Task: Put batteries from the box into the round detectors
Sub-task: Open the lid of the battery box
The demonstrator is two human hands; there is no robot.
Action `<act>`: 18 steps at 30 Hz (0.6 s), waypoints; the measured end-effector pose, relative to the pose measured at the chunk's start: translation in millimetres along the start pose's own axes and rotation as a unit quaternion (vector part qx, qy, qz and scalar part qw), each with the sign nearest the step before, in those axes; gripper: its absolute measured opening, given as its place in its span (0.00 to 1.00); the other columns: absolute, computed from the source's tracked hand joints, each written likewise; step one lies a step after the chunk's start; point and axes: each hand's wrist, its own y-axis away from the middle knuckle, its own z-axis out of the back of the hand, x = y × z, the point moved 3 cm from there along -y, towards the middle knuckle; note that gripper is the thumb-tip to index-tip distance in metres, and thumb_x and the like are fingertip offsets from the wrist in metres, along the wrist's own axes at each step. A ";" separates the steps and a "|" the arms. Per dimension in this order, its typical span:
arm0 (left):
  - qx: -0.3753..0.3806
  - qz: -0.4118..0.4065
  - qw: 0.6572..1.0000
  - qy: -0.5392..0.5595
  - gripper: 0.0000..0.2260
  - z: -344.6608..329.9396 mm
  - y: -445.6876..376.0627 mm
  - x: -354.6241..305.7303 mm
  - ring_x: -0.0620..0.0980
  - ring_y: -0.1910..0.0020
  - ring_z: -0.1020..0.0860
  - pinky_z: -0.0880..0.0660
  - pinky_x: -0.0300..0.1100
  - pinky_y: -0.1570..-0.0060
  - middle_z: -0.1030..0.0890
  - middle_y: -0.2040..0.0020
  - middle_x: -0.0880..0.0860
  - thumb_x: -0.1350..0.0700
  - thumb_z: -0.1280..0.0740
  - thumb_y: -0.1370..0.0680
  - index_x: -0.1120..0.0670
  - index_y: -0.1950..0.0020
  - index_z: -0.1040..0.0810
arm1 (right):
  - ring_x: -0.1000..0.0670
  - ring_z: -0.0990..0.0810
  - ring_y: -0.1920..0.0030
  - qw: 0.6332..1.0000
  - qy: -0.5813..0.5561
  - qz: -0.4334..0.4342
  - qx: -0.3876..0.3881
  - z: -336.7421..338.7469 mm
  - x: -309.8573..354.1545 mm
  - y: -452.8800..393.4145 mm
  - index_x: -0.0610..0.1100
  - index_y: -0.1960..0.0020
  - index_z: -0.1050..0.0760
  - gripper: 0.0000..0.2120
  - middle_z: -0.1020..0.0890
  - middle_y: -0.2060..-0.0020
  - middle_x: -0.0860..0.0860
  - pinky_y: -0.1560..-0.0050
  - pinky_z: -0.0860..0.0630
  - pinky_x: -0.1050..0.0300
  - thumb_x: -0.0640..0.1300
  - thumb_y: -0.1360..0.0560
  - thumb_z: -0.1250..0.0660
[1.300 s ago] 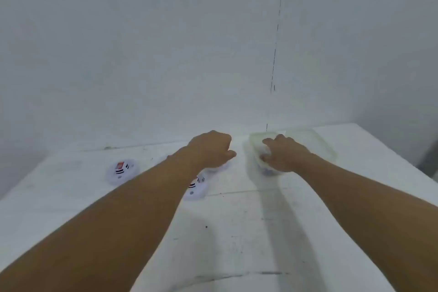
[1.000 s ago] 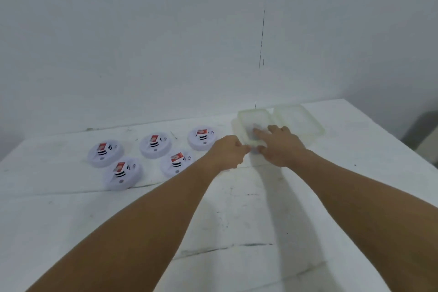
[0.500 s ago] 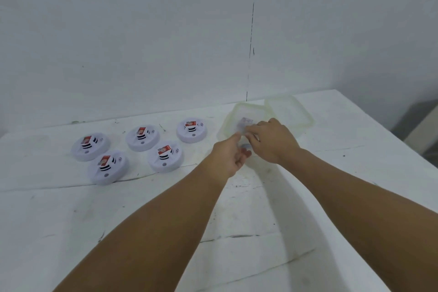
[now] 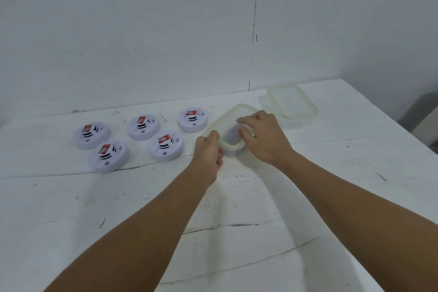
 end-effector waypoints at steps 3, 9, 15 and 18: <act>-0.027 -0.004 0.999 -0.036 0.05 26.0 10.8 1.3 0.46 0.71 0.36 0.38 0.38 0.72 0.30 0.64 0.52 0.53 0.38 0.19 0.54 0.49 0.29 | 0.45 0.32 0.36 0.999 -0.011 -0.031 -0.040 -5.3 3.8 8.9 0.52 0.29 0.23 0.17 0.27 0.38 0.49 0.37 0.30 0.52 0.52 0.17 0.37; -0.025 -0.011 0.993 -0.116 0.07 83.1 42.0 -8.7 0.46 0.76 0.37 0.39 0.41 0.71 0.33 0.69 0.49 0.54 0.37 0.19 0.53 0.56 0.33 | 0.48 0.29 0.36 0.972 -0.171 -0.163 -0.004 -13.2 15.7 25.1 0.53 0.28 0.29 0.19 0.29 0.38 0.50 0.39 0.31 0.54 0.54 0.18 0.37; -0.022 -0.032 0.966 -0.254 0.09 136.4 75.5 -17.0 0.48 0.71 0.36 0.38 0.43 0.64 0.31 0.70 0.48 0.53 0.39 0.18 0.53 0.57 0.33 | 0.51 0.24 0.57 0.907 -0.340 -0.231 0.086 -31.0 38.6 53.5 0.53 0.40 0.27 0.08 0.22 0.53 0.50 0.61 0.26 0.55 0.50 0.19 0.35; -0.063 -0.035 0.957 -0.283 0.10 151.8 81.3 -15.7 0.51 0.66 0.34 0.35 0.47 0.57 0.32 0.64 0.51 0.50 0.41 0.17 0.53 0.56 0.32 | 0.52 0.26 0.59 0.896 -0.366 -0.232 0.098 -43.4 50.3 67.9 0.51 0.41 0.28 0.08 0.24 0.53 0.51 0.65 0.31 0.60 0.51 0.18 0.35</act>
